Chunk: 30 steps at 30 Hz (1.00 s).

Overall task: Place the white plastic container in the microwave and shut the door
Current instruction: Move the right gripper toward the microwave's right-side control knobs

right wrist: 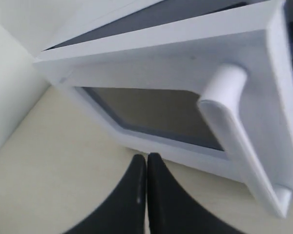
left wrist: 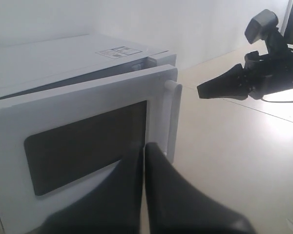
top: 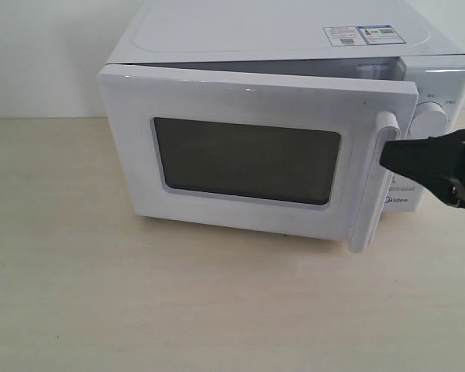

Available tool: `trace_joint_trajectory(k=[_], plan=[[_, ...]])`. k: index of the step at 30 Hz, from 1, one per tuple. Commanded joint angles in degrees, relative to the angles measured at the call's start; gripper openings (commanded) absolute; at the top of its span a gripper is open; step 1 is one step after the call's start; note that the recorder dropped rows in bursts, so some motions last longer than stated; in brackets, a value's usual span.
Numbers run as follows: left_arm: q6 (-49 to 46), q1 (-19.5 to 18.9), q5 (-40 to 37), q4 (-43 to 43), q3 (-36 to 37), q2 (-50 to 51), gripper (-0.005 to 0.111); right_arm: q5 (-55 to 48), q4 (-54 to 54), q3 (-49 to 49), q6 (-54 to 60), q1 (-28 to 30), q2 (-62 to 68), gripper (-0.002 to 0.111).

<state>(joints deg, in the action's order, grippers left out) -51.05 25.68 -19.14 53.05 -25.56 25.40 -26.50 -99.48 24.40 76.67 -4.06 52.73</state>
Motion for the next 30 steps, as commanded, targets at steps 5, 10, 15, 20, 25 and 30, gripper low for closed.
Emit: trace_joint_trajectory(k=[5, 10, 15, 20, 25, 30], plan=[[0.59, 0.28, 0.97, 0.73, 0.25, -0.40, 0.004, 4.83, -0.46, 3.82, -1.51, 0.02, -0.08, 0.000], [0.59, 0.28, 0.97, 0.73, 0.25, -0.40, 0.004, 5.77, -0.46, 5.93, -2.72, 0.02, 0.02, 0.000], [0.59, 0.28, 0.97, 0.73, 0.25, -0.40, 0.004, 3.88, -0.46, 9.03, -6.48, 0.02, 0.02, 0.000], [0.59, 0.28, 0.97, 0.73, 0.25, -0.40, 0.004, 0.84, -0.46, 12.71, -11.53, -1.74, -0.09, 0.000], [0.59, 0.28, 0.86, 2.02, 0.25, -0.40, 0.004, 9.67, -0.46, 12.33, -15.38, -8.69, -0.09, 0.000], [0.59, 0.28, 1.23, 2.02, 0.25, -0.40, 0.004, 20.09, -0.46, 12.33, -15.24, -17.83, -0.09, 0.000]])
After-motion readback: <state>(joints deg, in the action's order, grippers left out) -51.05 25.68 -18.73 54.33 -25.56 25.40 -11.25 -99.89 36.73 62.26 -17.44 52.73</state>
